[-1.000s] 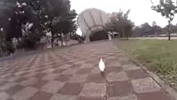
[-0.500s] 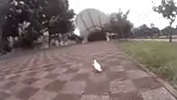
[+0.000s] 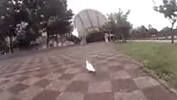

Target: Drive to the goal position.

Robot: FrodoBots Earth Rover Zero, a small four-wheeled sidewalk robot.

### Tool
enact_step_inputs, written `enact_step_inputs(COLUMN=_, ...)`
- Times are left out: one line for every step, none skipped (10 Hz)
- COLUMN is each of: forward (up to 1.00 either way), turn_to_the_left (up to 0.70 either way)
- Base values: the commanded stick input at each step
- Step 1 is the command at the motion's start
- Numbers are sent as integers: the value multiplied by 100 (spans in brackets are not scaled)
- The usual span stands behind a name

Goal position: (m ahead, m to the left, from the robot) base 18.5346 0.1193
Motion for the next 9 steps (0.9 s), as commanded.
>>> enact_step_inputs(forward=70, turn_to_the_left=0)
enact_step_inputs(forward=70, turn_to_the_left=0)
enact_step_inputs(forward=70, turn_to_the_left=0)
enact_step_inputs(forward=70, turn_to_the_left=0)
enact_step_inputs(forward=70, turn_to_the_left=0)
enact_step_inputs(forward=70, turn_to_the_left=14)
enact_step_inputs(forward=70, turn_to_the_left=27)
enact_step_inputs(forward=70, turn_to_the_left=19)
enact_step_inputs(forward=70, turn_to_the_left=0)
